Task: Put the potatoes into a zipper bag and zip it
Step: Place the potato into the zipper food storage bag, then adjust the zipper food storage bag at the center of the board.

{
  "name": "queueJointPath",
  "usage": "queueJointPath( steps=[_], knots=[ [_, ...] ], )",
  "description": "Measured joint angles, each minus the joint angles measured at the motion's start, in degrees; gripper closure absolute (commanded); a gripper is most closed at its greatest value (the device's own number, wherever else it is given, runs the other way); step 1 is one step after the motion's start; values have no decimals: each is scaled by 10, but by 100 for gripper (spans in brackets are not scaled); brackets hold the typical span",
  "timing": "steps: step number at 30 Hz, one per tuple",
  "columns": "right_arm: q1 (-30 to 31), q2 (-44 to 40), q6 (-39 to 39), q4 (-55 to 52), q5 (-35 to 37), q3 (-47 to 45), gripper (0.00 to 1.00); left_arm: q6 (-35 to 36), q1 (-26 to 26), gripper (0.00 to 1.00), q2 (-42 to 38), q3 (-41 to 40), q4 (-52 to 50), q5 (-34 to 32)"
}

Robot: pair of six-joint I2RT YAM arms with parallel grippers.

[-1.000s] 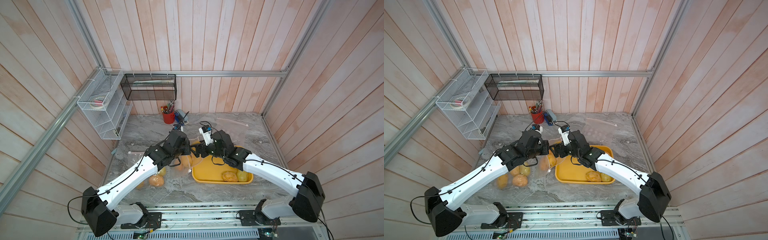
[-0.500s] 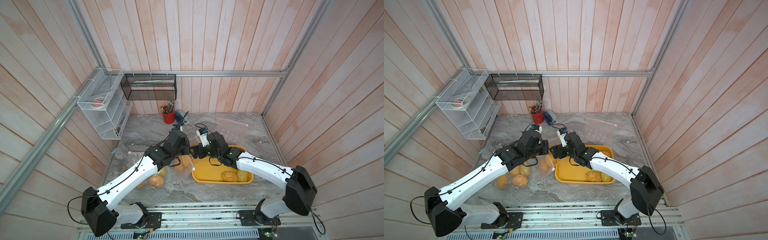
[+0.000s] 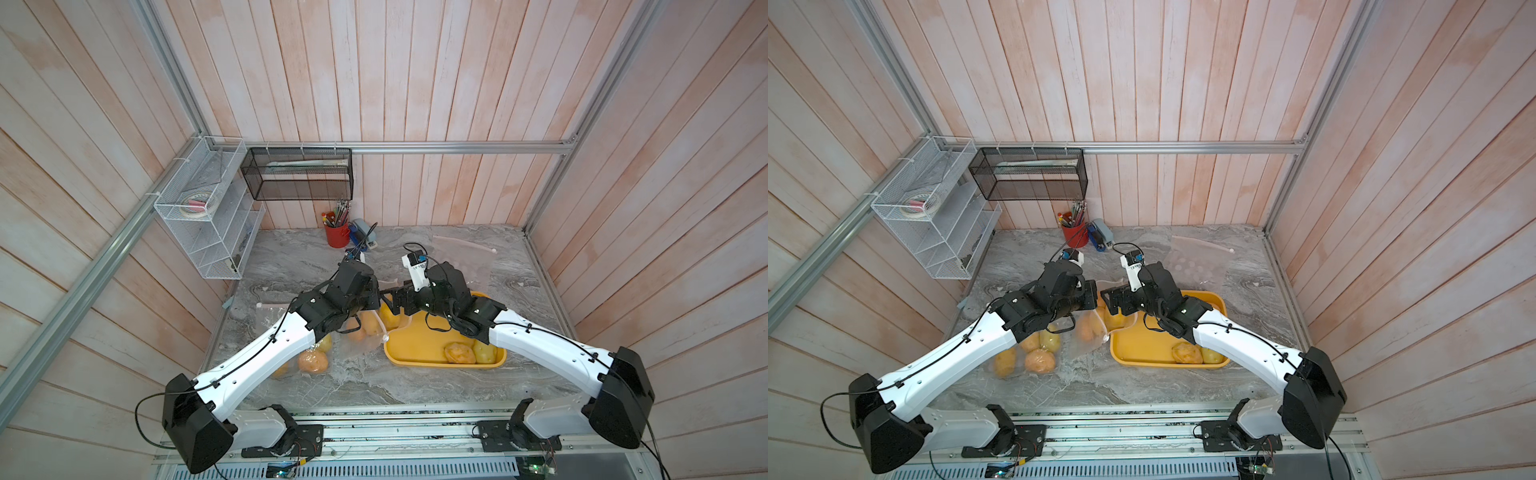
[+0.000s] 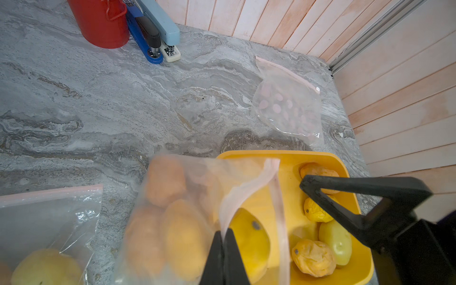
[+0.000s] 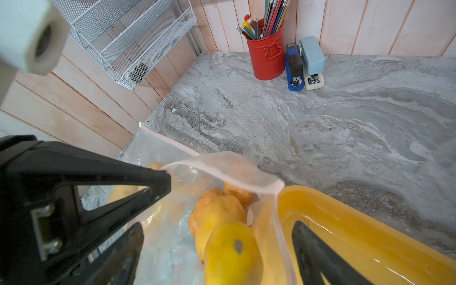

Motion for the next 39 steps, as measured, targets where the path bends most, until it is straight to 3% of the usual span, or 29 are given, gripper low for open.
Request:
queueJointPath(
  steps=[6,13,17,24,27,31,35,39],
  knots=[
    [12,31,0,-21,25,3,4,0,0,100,0,0,-1,0],
    [9,21,40,-68,94,4,24,-7,0,100,-1,0,-8,-15],
    [6,-10,73,-66,93,-21,35,-13,0,100,-4,0,-16,-29],
    [6,-10,115,-55,72,-50,44,-18,1,100,-13,0,-25,-34],
    [5,14,125,-48,60,-50,55,-19,1,100,-14,0,-26,-35],
    [0,48,132,-45,41,-50,80,-20,1,100,-14,0,-27,-35],
    [-3,52,136,-42,35,-50,97,-20,1,100,-14,0,-27,-35],
    [-3,46,134,-42,33,-49,100,-20,1,100,-14,0,-26,-35]
  ],
)
